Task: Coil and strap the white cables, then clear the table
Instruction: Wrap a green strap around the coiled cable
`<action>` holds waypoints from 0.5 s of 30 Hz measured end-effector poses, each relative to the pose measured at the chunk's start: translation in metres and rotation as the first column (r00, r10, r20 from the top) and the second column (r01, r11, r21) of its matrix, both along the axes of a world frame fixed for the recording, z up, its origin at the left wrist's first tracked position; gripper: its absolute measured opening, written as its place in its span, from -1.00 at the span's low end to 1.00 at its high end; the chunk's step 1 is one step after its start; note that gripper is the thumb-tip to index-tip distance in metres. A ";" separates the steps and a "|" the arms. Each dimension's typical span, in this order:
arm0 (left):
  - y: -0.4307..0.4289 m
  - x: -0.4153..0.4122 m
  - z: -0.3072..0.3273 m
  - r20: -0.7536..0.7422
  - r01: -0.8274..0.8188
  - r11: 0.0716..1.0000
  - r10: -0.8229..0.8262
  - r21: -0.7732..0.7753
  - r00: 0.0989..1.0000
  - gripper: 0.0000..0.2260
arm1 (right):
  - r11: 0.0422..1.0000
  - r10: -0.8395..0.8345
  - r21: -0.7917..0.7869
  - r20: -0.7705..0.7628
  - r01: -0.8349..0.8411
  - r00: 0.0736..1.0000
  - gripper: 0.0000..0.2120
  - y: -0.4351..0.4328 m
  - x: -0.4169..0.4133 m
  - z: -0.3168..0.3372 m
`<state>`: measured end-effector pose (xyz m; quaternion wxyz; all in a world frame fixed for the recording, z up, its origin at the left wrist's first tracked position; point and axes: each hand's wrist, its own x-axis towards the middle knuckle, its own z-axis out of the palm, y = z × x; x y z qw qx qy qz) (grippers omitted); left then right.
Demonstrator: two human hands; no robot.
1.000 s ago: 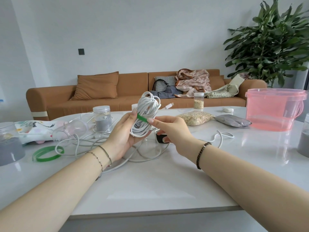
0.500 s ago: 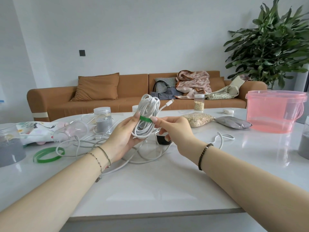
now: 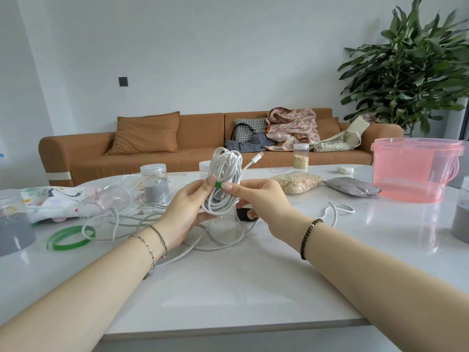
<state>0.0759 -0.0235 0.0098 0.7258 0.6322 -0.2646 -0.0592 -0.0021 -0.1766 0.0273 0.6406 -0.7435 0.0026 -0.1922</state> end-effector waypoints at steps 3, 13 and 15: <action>0.002 -0.001 -0.001 0.067 -0.010 0.997 0.005 0.076 0.998 -0.54 | 0.998 0.024 -0.056 0.009 -0.023 1.000 -0.82 -0.003 -0.001 0.001; 0.007 -0.001 -0.001 0.143 -0.030 0.994 0.015 0.106 0.990 -0.60 | 0.991 0.118 -0.072 0.065 -0.113 0.991 -0.81 -0.011 0.003 -0.003; 0.006 0.000 -0.002 0.126 -0.049 0.994 0.037 0.095 0.991 -0.62 | 0.990 0.143 -0.009 0.070 -0.143 0.987 -0.92 -0.009 0.005 -0.004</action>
